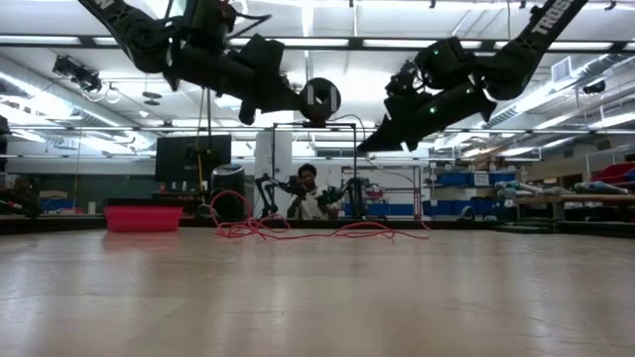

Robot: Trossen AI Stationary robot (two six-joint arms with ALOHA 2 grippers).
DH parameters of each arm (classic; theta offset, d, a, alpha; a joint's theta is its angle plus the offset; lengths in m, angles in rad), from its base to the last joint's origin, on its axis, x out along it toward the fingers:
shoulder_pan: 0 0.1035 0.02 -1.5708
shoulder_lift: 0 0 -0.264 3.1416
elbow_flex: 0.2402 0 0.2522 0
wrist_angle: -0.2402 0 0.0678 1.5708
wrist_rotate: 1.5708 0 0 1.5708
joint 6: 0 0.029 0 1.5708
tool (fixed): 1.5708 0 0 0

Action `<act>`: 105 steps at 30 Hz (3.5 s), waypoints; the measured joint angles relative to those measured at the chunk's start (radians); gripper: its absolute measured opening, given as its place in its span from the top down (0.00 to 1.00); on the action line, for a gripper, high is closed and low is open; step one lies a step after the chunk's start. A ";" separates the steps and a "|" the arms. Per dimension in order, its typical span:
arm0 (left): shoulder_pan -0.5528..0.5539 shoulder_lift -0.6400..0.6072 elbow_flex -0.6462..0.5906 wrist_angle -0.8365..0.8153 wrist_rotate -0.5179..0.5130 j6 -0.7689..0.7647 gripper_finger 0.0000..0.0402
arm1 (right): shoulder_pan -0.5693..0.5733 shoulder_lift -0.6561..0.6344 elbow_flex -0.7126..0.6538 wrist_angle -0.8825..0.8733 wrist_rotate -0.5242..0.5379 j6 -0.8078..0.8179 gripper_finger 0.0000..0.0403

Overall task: Coil cords
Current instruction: Coil the wire to the spool

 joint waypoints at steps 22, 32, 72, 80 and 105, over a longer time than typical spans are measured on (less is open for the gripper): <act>-0.017 0.003 0.115 -0.369 -0.103 0.089 1.00 | 0.050 -0.089 0.221 -0.204 0.067 0.063 0.99; -0.056 0.065 0.115 -0.232 -0.298 0.112 1.00 | 0.170 -0.035 0.245 -0.093 0.003 0.045 0.99; 0.006 0.038 0.115 -0.167 -0.025 0.032 1.00 | 0.026 0.056 0.275 -0.620 0.010 -0.054 0.78; 0.006 0.038 0.115 -0.161 0.022 0.033 1.00 | -0.055 0.034 0.285 -0.777 0.002 -0.051 0.79; 0.027 0.039 0.130 -0.263 0.142 -0.018 1.00 | -0.043 0.111 0.267 -0.541 -0.327 -0.050 0.78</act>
